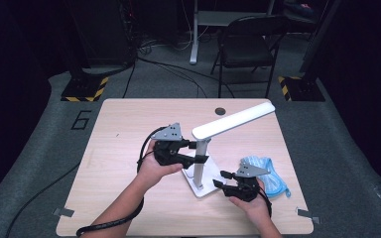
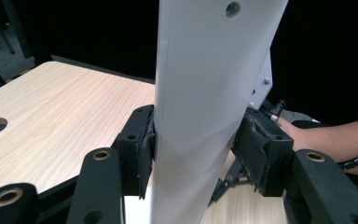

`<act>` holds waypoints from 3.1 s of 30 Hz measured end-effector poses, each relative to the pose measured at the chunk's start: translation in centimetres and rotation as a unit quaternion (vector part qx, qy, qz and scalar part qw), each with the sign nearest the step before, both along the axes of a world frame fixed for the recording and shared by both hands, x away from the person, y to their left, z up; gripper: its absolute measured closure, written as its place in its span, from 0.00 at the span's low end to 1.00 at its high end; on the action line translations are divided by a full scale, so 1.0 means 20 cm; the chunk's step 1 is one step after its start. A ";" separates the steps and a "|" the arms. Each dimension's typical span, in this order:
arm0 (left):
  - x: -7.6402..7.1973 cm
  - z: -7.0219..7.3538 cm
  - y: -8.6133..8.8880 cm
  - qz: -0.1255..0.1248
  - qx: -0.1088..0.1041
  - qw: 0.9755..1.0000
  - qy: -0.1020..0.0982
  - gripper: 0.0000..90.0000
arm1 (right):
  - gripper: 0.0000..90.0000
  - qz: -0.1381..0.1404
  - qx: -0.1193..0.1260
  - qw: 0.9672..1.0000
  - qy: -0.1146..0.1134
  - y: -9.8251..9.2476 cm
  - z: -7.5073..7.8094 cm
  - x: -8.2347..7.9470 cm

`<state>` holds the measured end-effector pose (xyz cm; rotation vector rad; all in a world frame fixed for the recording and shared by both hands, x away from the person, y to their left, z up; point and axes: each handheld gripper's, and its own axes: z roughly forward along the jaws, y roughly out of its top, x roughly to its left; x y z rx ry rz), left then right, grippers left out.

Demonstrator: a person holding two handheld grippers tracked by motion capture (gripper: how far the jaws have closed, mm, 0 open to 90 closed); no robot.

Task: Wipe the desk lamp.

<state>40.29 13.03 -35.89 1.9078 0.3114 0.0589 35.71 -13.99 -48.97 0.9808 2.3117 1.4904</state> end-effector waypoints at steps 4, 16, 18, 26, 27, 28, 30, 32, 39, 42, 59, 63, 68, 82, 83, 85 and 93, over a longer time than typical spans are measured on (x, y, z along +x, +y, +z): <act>0.01 0.00 0.00 -0.004 -0.003 1.000 0.006 0.53 | 0.57 0.026 0.012 1.000 0.011 0.05 -0.01 -0.01; -0.01 0.00 0.01 -0.007 0.000 1.000 0.004 0.52 | 0.58 0.049 -0.004 0.999 0.006 0.17 -0.03 -0.03; -0.01 0.00 0.01 -0.008 0.002 1.000 0.004 0.52 | 0.58 0.048 -0.004 0.999 0.006 0.19 -0.03 -0.02; -0.01 0.00 0.00 -0.011 0.004 1.000 0.004 0.51 | 0.66 0.045 -0.024 0.999 0.009 0.23 -0.06 -0.02; -0.01 0.00 0.00 -0.011 0.002 1.000 0.005 0.51 | 0.68 0.043 -0.025 0.999 0.009 0.23 -0.06 -0.02; -0.01 0.00 0.01 -0.011 0.001 1.000 0.006 0.51 | 0.71 0.043 -0.022 0.999 0.011 0.22 -0.07 -0.02; -0.01 -0.01 0.01 -0.011 0.000 1.000 0.006 0.51 | 0.71 0.039 -0.018 0.999 0.014 0.21 -0.07 -0.01; -0.01 -0.01 0.01 -0.011 0.000 1.000 0.006 0.51 | 0.72 0.046 -0.019 0.999 0.012 0.21 -0.07 -0.01; -0.02 0.00 0.01 -0.012 0.004 1.000 0.003 0.50 | 0.73 0.047 -0.023 0.999 0.008 0.20 -0.07 -0.01; -0.02 0.00 0.01 -0.013 0.003 1.000 0.002 0.50 | 0.73 0.045 -0.021 0.999 0.010 0.20 -0.07 -0.02; -0.03 -0.01 0.03 -0.011 -0.001 1.000 0.006 0.51 | 0.73 0.035 -0.013 0.999 0.019 0.13 -0.08 0.00; -0.04 -0.01 0.04 -0.008 0.001 1.000 0.004 0.51 | 0.73 0.026 -0.006 0.999 0.022 0.13 -0.08 0.00; -0.04 -0.01 0.04 -0.006 -0.001 1.000 0.005 0.52 | 0.73 0.024 -0.007 0.999 0.022 0.11 -0.08 0.02; -0.05 -0.01 0.02 0.008 0.004 1.000 -0.006 0.65 | 0.72 0.001 -0.003 1.000 0.027 0.07 -0.08 0.04; -0.05 -0.01 0.02 0.009 0.005 1.000 -0.007 0.67 | 0.72 0.000 -0.002 1.000 0.028 0.07 -0.08 0.04; -0.05 -0.01 0.02 0.011 0.004 1.000 -0.008 0.71 | 0.72 -0.001 0.001 1.000 0.031 0.07 -0.08 0.04; -0.06 -0.02 -0.01 0.018 0.011 1.000 -0.013 0.79 | 0.72 -0.033 0.019 0.998 0.045 0.02 -0.09 0.07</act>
